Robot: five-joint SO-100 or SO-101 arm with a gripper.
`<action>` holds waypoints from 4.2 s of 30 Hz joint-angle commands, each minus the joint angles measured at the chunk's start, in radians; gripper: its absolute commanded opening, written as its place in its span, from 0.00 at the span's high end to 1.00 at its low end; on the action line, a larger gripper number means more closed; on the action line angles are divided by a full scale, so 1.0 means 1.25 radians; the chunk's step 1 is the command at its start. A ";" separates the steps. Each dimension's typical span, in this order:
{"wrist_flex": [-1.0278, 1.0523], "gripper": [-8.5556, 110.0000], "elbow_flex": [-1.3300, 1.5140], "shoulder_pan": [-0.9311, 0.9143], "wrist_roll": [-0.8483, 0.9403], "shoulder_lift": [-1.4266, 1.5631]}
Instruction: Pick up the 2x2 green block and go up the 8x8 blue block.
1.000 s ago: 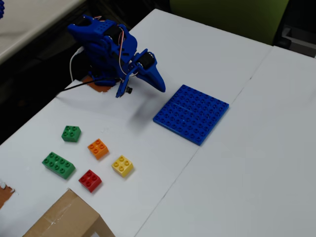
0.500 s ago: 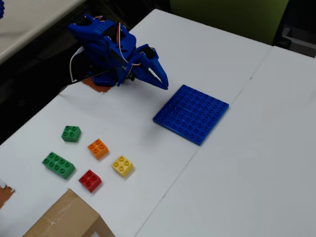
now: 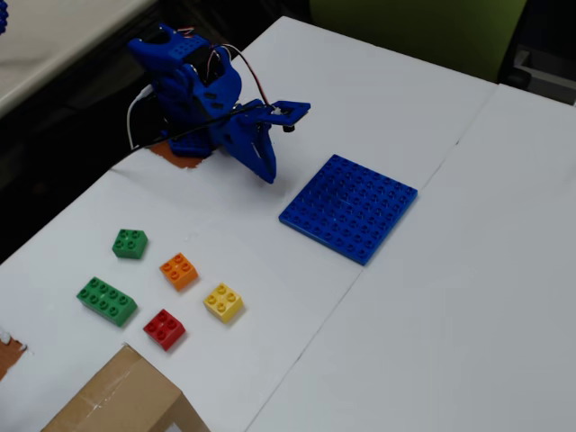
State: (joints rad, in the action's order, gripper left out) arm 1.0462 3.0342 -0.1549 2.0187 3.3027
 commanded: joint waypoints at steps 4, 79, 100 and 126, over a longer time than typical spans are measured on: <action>0.218 0.92 -0.193 -0.112 0.141 -0.034; -0.048 0.67 -0.812 -0.864 1.707 -1.134; -0.157 0.67 -0.866 -0.881 1.687 -1.247; -0.104 0.92 -0.772 -0.819 1.385 -1.161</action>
State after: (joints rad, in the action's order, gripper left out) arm 0.8882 2.0647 -1.2057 3.0802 1.7533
